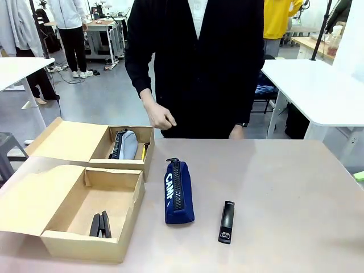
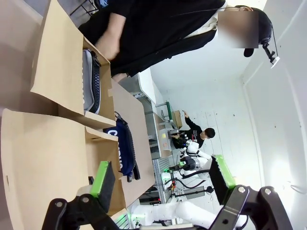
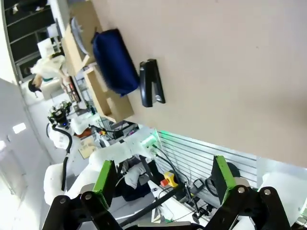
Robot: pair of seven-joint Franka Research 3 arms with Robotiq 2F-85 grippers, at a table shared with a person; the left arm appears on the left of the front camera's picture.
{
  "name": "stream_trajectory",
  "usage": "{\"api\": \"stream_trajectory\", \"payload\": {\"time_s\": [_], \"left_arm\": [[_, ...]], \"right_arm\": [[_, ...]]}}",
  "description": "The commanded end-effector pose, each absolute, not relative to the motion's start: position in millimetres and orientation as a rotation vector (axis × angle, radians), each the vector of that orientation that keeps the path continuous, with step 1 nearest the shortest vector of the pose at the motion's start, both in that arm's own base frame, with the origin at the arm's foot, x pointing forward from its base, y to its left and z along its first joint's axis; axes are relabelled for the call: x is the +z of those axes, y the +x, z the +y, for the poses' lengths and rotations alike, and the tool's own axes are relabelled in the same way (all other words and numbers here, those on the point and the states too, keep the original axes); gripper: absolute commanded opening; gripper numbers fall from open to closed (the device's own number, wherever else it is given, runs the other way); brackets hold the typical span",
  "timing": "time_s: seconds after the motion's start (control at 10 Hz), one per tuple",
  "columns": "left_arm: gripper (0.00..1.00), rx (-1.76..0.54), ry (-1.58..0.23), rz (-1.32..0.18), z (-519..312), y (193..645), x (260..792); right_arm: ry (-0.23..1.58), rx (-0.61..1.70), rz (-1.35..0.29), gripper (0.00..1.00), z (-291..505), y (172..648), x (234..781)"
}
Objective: Place items inside the box.
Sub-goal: Pick up a Pencil pouch or Stapler and place it inside the Mailer Box closest to the robot.
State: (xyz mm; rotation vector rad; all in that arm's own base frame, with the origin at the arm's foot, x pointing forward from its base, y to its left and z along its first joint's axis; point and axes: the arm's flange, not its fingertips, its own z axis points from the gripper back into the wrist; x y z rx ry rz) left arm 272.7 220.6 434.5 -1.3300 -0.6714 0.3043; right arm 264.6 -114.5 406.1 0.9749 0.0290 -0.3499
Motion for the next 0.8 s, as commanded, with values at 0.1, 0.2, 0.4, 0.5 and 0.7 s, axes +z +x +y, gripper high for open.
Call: {"api": "stream_trajectory", "payload": {"time_s": [0.1,0.2,0.4,0.5,0.7], "left_arm": [[1.0,0.291,-1.341,-0.692,218.8,273.0,436.3],[1.0,0.291,-1.341,-0.692,218.8,273.0,436.3],[1.0,0.291,-1.341,-0.692,218.8,273.0,436.3],[1.0,0.291,-1.341,-0.692,218.8,273.0,436.3],[1.0,0.291,-1.341,-0.692,218.8,273.0,436.3]], "right_arm": [[1.006,-0.358,-0.005,1.0,-111.9,254.5,421.6],[1.006,-0.358,-0.005,1.0,-111.9,254.5,421.6],[1.006,-0.358,-0.005,1.0,-111.9,254.5,421.6],[1.006,-0.358,-0.005,1.0,-111.9,254.5,421.6],[1.006,-0.358,-0.005,1.0,-111.9,254.5,421.6]]}}
